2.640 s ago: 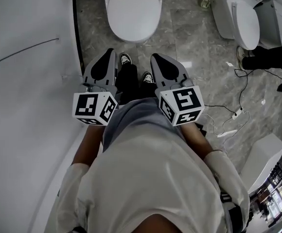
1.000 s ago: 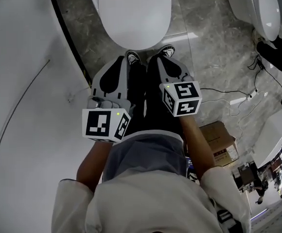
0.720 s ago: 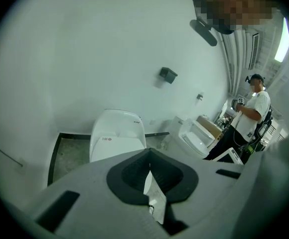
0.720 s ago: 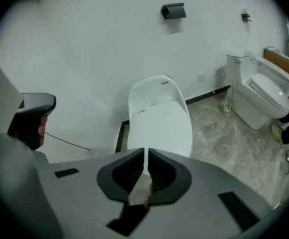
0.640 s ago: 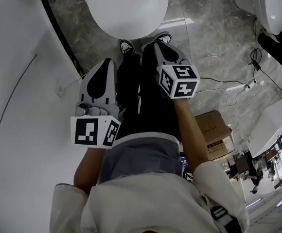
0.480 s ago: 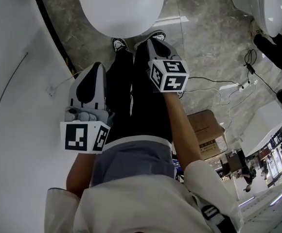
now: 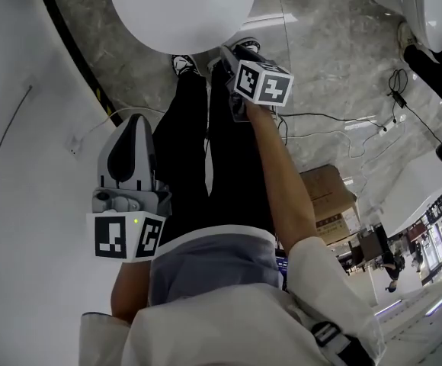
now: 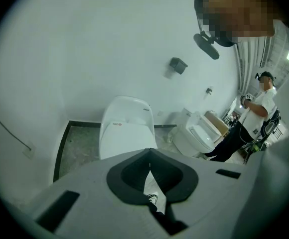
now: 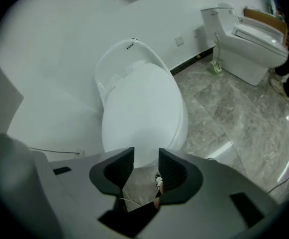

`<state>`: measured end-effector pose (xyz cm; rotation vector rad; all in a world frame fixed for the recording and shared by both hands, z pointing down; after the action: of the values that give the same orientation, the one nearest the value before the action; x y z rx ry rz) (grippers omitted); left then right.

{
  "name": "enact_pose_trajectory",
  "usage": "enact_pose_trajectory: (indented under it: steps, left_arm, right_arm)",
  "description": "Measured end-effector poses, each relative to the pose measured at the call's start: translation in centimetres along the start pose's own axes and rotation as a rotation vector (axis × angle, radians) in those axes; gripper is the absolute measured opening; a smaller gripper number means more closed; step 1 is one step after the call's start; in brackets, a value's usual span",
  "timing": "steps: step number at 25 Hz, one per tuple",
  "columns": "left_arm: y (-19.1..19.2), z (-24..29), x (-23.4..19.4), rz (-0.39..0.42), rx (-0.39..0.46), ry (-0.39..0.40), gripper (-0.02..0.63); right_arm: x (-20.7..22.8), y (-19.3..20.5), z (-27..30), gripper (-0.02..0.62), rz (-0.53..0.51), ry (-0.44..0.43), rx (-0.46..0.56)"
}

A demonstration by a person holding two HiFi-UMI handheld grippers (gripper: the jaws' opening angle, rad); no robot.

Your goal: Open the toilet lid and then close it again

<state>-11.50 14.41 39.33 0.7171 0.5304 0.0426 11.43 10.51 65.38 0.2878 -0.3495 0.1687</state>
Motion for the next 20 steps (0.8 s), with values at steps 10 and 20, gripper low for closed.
enact_pose_trajectory:
  steps: [10, 20]
  left_arm:
    - [1.0, 0.5, -0.8, -0.021, -0.011, -0.004, 0.006]
    - [1.6, 1.3, -1.5, -0.038, -0.032, -0.013, 0.006]
  right_arm:
    - [2.2, 1.6, 5.2, 0.230, 0.301, -0.079, -0.057]
    - [1.5, 1.2, 7.5, 0.250, 0.323, -0.126, -0.048]
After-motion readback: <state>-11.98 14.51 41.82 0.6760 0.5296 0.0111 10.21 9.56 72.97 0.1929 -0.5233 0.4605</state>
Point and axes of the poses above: the fingertips, and each gripper's own axes: z forward along the fingers, x to its right, y out of its underside, the point moved 8 cm from there along -z, backward along the fingers, and after that the axes turned 9 degrees about y, right-handed, at the moved point
